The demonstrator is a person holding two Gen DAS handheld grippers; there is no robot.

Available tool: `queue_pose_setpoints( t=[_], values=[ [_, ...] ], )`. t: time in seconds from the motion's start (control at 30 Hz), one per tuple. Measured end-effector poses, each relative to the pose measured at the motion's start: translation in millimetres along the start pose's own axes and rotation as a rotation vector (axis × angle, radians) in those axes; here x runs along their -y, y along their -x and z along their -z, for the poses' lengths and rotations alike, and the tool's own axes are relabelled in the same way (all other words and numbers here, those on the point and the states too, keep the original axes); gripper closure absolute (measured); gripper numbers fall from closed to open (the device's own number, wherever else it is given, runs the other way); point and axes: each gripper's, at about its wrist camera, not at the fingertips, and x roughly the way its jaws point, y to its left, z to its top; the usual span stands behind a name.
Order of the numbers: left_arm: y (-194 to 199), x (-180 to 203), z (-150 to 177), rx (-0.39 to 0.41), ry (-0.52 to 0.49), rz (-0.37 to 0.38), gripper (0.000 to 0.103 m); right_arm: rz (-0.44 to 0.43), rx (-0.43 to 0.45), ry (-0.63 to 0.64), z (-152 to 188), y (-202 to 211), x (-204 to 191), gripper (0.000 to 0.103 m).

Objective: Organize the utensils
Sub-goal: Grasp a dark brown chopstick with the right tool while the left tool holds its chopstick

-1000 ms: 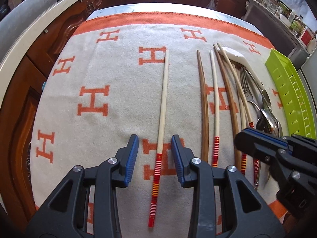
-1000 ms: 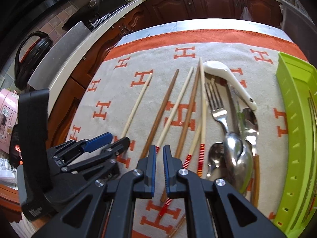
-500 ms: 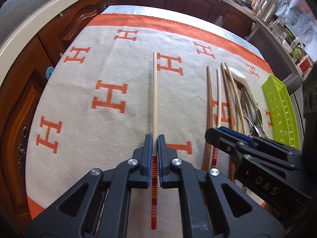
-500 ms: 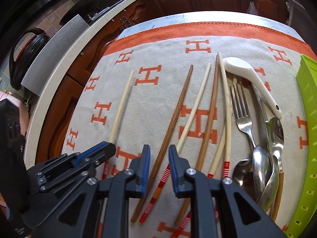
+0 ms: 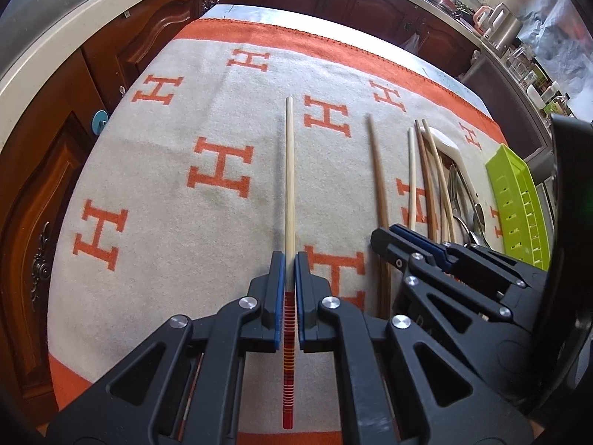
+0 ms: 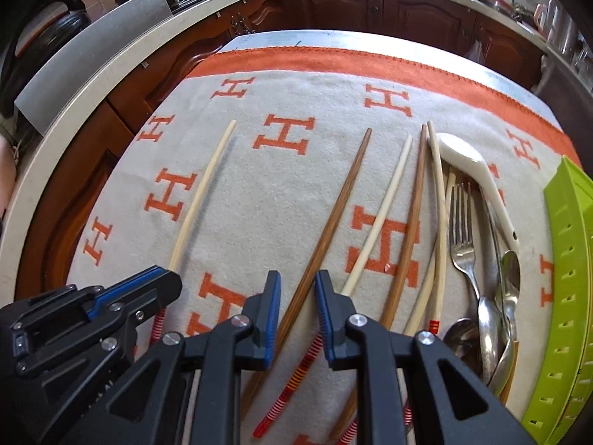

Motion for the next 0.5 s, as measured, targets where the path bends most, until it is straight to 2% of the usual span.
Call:
queue_pose_setpoints(
  t=[0.07, 0.23, 0.5],
  values=[
    [4, 2, 3, 0.001, -0.005, 0.004, 0.1, -0.053, -0.008, -0.042, 0, 1, 6, 0.096],
    [16, 5, 7, 0.003, 0.004, 0.021, 0.1, -0.168, 0.014, -0.119, 5, 17, 18, 0.097],
    [35, 31, 20, 0.003, -0.015, 0.052, 0.1, -0.226, 0.09, -0.151, 20, 64, 34, 0.097]
  ],
)
